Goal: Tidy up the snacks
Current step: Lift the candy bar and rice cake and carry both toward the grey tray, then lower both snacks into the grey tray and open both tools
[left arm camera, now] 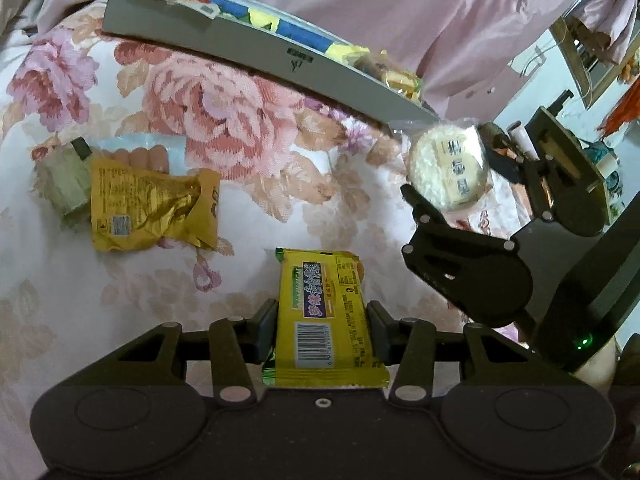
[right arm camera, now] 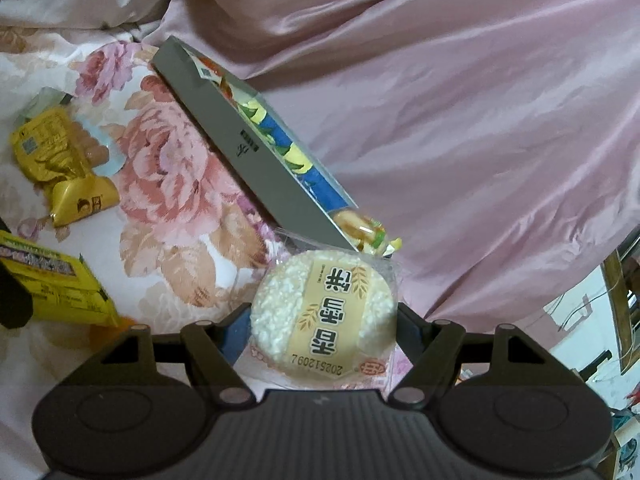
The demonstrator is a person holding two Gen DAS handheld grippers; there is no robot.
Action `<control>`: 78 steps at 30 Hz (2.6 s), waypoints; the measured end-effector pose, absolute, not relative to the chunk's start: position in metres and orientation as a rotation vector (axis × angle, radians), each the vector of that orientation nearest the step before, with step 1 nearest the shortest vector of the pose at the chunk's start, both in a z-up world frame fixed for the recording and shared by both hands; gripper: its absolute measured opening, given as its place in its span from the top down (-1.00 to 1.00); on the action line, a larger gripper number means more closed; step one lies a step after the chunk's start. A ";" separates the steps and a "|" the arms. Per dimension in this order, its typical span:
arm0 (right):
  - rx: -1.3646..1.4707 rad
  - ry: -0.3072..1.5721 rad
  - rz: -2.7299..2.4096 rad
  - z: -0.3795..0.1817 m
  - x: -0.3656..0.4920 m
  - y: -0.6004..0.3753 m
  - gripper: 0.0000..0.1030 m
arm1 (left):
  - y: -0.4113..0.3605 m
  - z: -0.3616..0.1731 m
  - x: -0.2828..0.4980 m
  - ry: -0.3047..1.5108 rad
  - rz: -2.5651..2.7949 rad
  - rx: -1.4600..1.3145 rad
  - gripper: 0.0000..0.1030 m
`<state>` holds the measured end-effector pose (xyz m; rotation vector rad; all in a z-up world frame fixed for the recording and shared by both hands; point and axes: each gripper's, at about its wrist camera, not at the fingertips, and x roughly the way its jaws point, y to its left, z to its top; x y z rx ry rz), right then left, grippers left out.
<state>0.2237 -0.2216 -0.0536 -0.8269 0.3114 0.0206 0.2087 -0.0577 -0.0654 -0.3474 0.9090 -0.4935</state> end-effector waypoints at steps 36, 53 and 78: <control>-0.675 0.120 -0.034 -0.026 0.230 -0.219 -0.50 | -0.040 0.026 0.260 0.299 -0.373 -0.264 0.04; -0.466 0.055 0.018 -0.003 0.305 -0.174 -0.51 | 0.014 0.006 0.364 0.271 -0.216 -0.331 0.04; -0.394 0.117 0.003 -0.016 0.332 -0.167 -0.98 | 0.007 0.012 0.364 0.261 -0.194 -0.310 -0.89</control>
